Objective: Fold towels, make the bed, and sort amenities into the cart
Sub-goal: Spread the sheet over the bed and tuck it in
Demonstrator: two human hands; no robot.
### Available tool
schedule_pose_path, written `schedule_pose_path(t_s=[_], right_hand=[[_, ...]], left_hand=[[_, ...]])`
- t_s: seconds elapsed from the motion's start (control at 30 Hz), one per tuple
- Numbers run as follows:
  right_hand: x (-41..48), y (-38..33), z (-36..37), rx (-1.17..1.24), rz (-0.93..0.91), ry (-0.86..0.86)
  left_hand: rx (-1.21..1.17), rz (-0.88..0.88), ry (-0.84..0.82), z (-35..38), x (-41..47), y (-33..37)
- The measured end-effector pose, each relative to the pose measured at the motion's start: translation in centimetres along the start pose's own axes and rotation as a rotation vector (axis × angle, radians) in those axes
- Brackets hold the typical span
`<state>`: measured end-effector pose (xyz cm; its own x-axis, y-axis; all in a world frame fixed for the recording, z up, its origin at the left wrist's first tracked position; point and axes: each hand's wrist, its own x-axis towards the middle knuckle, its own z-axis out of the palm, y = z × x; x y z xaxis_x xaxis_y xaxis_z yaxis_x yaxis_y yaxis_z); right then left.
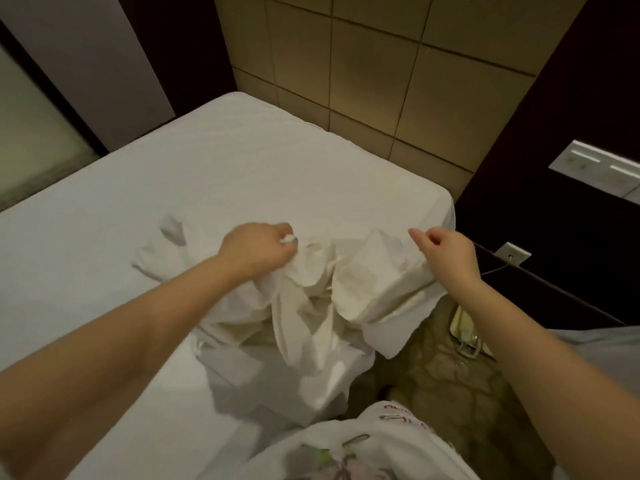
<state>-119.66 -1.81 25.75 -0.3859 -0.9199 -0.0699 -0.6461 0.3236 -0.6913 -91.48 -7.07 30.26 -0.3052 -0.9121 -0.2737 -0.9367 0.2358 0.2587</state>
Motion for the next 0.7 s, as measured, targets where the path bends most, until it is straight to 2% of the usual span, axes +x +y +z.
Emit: schedule_pose_path(t_s=[0.1,0.27,0.33,0.43,0.57,0.7], right_hand=[[-0.5,-3.2,-1.8,0.184,-0.055,0.081],[-1.0,-6.8,-4.5,0.221,-0.172,0.127],[-1.1,-7.3,-5.7,0.234,-0.203,0.119],[-1.0,-7.8,-8.2,0.307,-0.2,0.143],[-0.5,-7.9,-12.8,0.447,-0.19,0.287],[0.7,-6.6,-16.6,0.441,-0.178,0.417]], left_hand=[[0.127,0.097,-0.127,2.8,0.7,4.2],[-0.14,0.215,-0.144,4.5,1.4,11.8],[-0.262,0.199,-0.135,4.4,2.2,13.6],[-0.22,0.167,-0.095,5.5,3.9,14.6],[-0.349,0.162,-0.097,8.3,5.2,15.1],[-0.476,0.139,-0.106,10.2,6.3,16.4]])
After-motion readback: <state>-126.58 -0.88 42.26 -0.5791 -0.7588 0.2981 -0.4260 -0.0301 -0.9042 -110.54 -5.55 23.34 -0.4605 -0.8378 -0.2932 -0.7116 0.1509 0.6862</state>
